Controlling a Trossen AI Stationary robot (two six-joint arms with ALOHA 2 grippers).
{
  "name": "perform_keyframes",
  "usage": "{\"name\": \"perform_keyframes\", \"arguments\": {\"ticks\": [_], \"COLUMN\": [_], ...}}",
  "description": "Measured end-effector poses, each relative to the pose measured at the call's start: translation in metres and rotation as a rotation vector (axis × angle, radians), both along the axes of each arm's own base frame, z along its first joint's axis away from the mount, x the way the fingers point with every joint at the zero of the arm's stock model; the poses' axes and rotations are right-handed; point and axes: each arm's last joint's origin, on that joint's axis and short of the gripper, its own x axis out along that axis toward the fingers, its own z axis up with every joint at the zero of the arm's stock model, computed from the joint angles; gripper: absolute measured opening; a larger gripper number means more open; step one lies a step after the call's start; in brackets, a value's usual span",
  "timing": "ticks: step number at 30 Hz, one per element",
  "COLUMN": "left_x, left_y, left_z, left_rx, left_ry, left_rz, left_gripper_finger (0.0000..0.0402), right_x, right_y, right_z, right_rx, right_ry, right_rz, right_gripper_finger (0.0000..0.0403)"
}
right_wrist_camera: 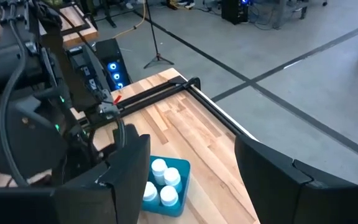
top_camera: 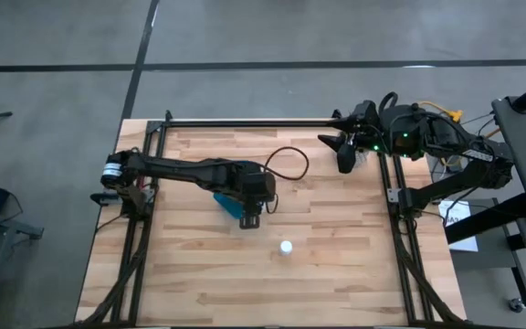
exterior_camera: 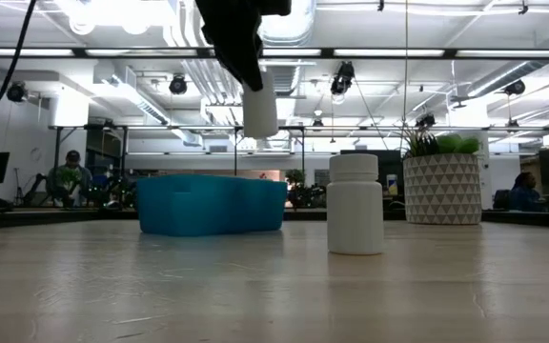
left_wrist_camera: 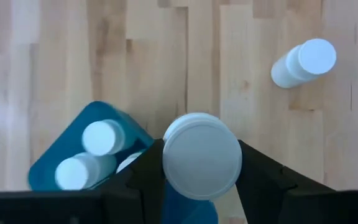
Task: Pick and place pill bottles into a basket
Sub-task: Put the top white pill bottle into the blue container
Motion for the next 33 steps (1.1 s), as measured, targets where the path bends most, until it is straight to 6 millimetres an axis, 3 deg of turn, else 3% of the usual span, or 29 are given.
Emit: {"name": "perform_keyframes", "arguments": {"ticks": [9, 16, 33], "left_x": [-0.025, -0.044, -0.08], "left_y": [0.003, 0.005, 0.026], "left_z": [0.024, 0.024, -0.027], "left_rx": [-0.002, -0.004, -0.052], "left_ry": [-0.036, -0.039, 0.024], "left_rz": [0.073, 0.111, 0.232], "left_gripper_finger": [0.0142, 0.0142, 0.0142], "right_x": [0.003, 0.009, 0.01], "right_y": [0.0, 0.001, 0.001], "right_z": [-0.003, -0.008, -0.006], "right_rx": [0.006, 0.014, 0.025], "right_ry": [-0.004, -0.02, -0.055], "right_rz": [0.012, 0.024, 0.043], "right_gripper_finger": [0.0226, 0.0226, 0.0226]}}
